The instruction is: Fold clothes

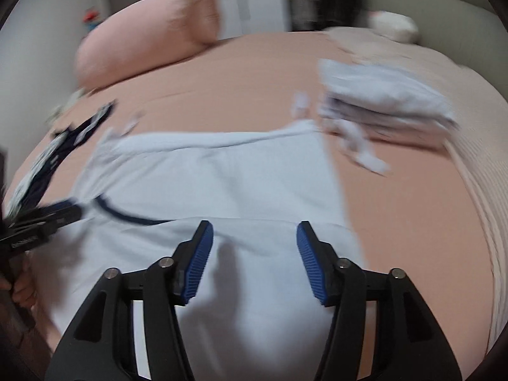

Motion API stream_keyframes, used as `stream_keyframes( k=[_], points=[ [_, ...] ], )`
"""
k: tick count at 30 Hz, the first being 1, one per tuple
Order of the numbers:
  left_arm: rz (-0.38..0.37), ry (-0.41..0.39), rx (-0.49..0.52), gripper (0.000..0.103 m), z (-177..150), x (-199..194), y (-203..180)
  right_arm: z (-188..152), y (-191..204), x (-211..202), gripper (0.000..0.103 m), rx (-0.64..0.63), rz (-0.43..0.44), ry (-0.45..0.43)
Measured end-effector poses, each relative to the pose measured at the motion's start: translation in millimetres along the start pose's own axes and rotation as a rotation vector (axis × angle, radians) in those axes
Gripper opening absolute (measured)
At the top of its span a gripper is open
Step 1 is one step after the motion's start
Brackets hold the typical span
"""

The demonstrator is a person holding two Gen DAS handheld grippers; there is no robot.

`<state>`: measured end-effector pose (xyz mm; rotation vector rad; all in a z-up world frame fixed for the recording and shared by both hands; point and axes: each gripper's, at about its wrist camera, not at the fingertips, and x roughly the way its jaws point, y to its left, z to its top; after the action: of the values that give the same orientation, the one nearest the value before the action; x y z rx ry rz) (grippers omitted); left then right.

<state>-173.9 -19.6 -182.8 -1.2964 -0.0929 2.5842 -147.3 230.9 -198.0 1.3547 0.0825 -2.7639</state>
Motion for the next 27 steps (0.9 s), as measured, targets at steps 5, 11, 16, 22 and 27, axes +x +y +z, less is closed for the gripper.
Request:
stream_keyframes(
  k=[5, 11, 16, 22, 27],
  points=[
    [0.049, 0.007, -0.034, 0.052, -2, 2, 6, 1, -10, -2, 0.061, 0.043, 0.01, 0.001],
    [0.067, 0.016, -0.027, 0.052, -4, 6, -1, -2, -20, -16, 0.062, 0.075, 0.019, -0.016],
    [-0.009, 0.025, 0.083, 0.052, -2, 13, -38, -6, -28, -28, 0.063, 0.101, 0.026, -0.031],
    [0.08, 0.035, -0.011, 0.056, 5, 23, -19, -11, -26, -28, 0.062, 0.089, -0.061, -0.04],
    [0.058, 0.021, -0.143, 0.055, 10, 9, 16, -13, -38, -45, 0.064, 0.125, -0.137, -0.076]
  ],
)
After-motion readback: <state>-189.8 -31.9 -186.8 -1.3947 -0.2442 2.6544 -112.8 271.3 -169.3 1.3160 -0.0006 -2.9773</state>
